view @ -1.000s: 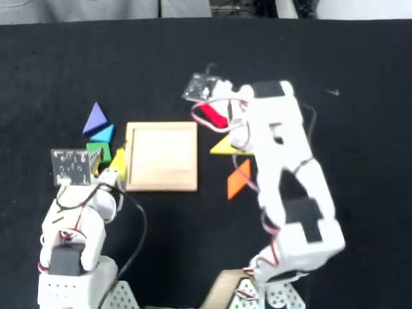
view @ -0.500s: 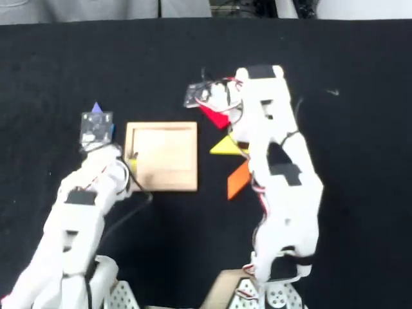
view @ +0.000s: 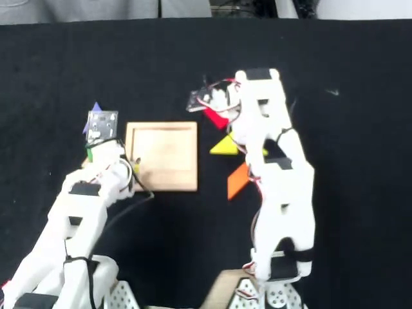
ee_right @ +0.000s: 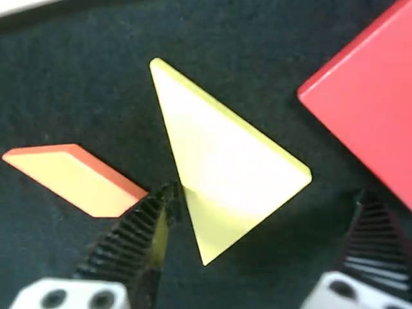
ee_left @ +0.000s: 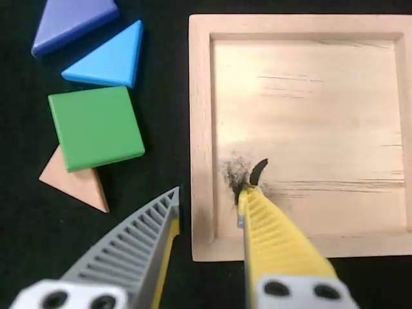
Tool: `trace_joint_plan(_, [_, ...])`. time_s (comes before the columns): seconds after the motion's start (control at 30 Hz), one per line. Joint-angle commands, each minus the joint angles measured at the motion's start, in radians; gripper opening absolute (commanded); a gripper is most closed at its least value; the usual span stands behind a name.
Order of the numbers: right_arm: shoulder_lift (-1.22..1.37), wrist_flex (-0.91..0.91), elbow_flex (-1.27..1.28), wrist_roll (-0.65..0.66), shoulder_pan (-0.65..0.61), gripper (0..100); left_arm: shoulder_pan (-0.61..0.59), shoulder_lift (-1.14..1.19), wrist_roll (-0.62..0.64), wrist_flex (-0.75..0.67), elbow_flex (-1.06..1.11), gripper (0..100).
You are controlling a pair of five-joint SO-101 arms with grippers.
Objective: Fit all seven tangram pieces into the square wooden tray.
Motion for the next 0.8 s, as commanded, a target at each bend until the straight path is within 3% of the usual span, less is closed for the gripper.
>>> trace_joint_plan(0.0, [-0.004, 0.0, -0.045, -0.043, -0.014, 39.3, 0.012, 0.002, 0.011, -0.023, -0.064, 15])
trace_joint_plan(0.4, [-0.008, -0.118, 0.091, -0.043, -0.064, 39.2, 0.012, 0.002, 0.011, -0.023, -0.062, 15])
trace_joint_plan(0.77, [-0.012, -0.127, 0.091, -0.041, 0.003, 35.9, 0.012, 0.002, 0.011, -0.023, -0.062, 15])
